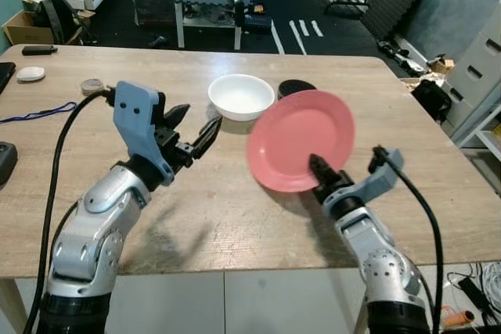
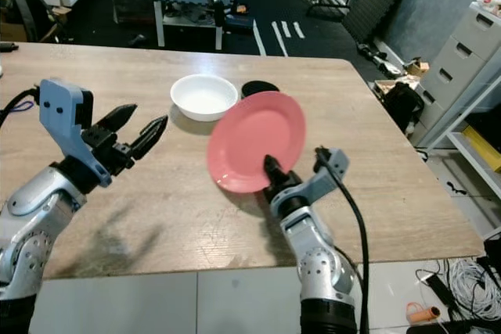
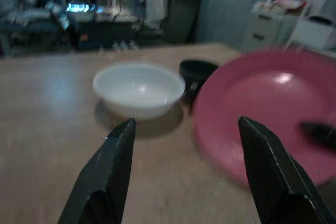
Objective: Setting the table
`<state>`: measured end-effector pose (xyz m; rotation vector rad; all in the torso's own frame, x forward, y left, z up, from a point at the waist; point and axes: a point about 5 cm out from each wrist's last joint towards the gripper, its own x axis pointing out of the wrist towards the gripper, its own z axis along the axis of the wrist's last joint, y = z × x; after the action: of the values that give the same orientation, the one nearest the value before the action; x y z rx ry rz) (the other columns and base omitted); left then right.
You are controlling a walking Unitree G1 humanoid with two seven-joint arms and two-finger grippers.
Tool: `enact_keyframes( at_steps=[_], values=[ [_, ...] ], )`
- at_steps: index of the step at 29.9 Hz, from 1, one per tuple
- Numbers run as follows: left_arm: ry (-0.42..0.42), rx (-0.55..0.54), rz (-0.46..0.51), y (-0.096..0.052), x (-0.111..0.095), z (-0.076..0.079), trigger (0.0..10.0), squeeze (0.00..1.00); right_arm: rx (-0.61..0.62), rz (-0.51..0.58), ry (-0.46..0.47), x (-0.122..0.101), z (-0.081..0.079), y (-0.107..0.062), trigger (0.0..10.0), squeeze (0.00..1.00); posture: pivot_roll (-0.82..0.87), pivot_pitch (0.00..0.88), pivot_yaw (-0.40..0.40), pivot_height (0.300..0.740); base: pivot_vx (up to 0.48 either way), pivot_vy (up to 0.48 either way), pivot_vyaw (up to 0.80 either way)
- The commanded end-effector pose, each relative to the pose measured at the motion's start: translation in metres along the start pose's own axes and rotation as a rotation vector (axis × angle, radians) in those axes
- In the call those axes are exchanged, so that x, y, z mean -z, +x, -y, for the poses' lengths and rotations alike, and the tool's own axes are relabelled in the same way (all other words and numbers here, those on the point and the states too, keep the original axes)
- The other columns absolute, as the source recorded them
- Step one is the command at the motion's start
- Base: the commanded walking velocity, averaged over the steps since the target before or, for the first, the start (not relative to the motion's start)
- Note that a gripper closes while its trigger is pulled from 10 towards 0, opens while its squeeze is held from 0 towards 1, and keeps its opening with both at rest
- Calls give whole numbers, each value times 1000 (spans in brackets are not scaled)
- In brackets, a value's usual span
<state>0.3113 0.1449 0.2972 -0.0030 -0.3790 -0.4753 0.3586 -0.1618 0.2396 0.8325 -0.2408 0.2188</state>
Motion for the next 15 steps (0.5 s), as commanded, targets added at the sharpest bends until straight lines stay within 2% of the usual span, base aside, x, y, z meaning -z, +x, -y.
enact_keyframes(
  at_steps=[1, 7, 8, 9, 10, 11, 13, 15],
  values=[
    [6, -8, -48, -4, 7, 5, 10000, 0, -14, 51, 9, -13, -2, -1, 10000, 0, 120, 280, 35, 740, 0, 0, 0],
    [2, -59, -96, -7, 19, 3, 10000, 0, -36, 71, 38, -21, -3, -3, 10000, 0, 118, 281, 35, 740, 0, 0, 0],
    [33, -86, -122, -9, 24, 1, 10000, 0, -36, 92, 39, -24, -3, -4, 10000, 0, 117, 284, 35, 740, 0, 0, 0],
    [66, -121, -146, -12, 30, 0, 10000, 0, -40, 122, 16, -29, -4, -5, 10000, 0, 119, 282, 36, 740, 0, 0, 0],
    [86, -152, -169, -15, 35, -1, 10000, 0, -37, 150, -46, -33, -6, -7, 10000, 0, 118, 278, 38, 740, 0, 0, 0],
    [105, -180, -185, -17, 39, -2, 10000, 0, -35, 168, -142, -35, -9, -7, 10000, 0, 117, 277, 39, 740, 0, 0, 0],
    [109, -204, -196, -22, 41, -2, 10000, 0, -25, 198, -272, -37, -14, -9, 10000, 0, 115, 274, 41, 740, 0, 0, 0],
    [108, -232, -203, -26, 42, -4, 10000, 0, -12, 221, -310, -37, -16, -12, 10000, 0, 115, 264, 43, 740, 0, 0, 0]
  ],
)
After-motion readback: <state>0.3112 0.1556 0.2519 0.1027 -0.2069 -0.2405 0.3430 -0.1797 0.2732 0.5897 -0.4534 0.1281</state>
